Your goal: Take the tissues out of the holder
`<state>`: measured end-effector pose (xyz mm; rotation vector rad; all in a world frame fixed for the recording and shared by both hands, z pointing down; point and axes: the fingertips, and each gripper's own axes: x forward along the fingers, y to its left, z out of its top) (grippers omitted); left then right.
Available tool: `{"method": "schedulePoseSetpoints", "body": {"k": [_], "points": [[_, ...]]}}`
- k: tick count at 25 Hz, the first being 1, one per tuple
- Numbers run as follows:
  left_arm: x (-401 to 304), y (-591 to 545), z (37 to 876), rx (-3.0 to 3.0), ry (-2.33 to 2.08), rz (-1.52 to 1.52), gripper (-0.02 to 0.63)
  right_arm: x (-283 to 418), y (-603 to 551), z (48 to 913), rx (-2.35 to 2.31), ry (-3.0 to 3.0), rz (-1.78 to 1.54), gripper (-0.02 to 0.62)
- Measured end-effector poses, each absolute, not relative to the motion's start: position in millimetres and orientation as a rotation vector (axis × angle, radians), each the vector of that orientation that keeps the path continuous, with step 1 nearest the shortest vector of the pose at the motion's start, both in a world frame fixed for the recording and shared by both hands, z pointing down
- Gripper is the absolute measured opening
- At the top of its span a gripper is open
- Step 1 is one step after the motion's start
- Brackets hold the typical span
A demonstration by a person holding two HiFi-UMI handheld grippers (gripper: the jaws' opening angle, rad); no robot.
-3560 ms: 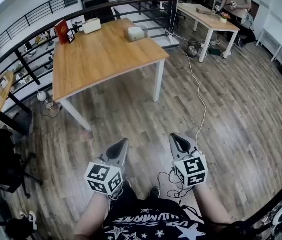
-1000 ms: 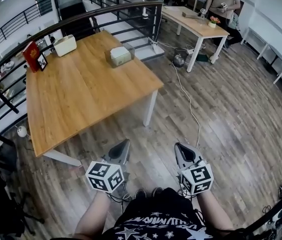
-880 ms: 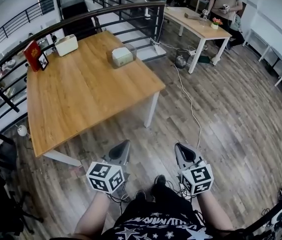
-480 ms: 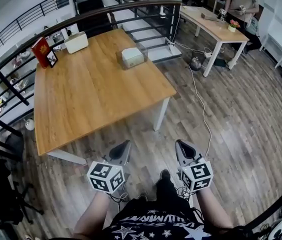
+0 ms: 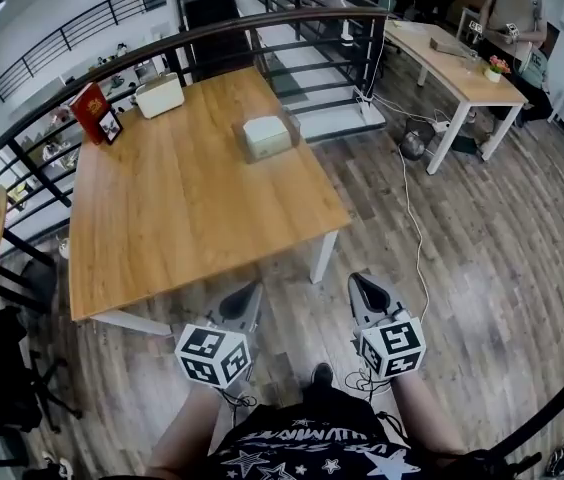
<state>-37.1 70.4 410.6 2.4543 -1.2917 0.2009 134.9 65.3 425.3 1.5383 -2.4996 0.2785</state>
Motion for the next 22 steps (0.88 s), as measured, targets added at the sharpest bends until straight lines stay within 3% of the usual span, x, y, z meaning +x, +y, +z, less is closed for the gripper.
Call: {"method": "schedulePoseSetpoints", "body": {"k": [13,22], "points": [[40,1,423,2.421,-1.333,0.214,0.015,216,-7,438,1.468,-2.512,0.264,0.018],[44,-47,430,2.4,-1.344,0.204,0.015,225,-55,444,1.46,-2.499,0.283,0.018]]}}
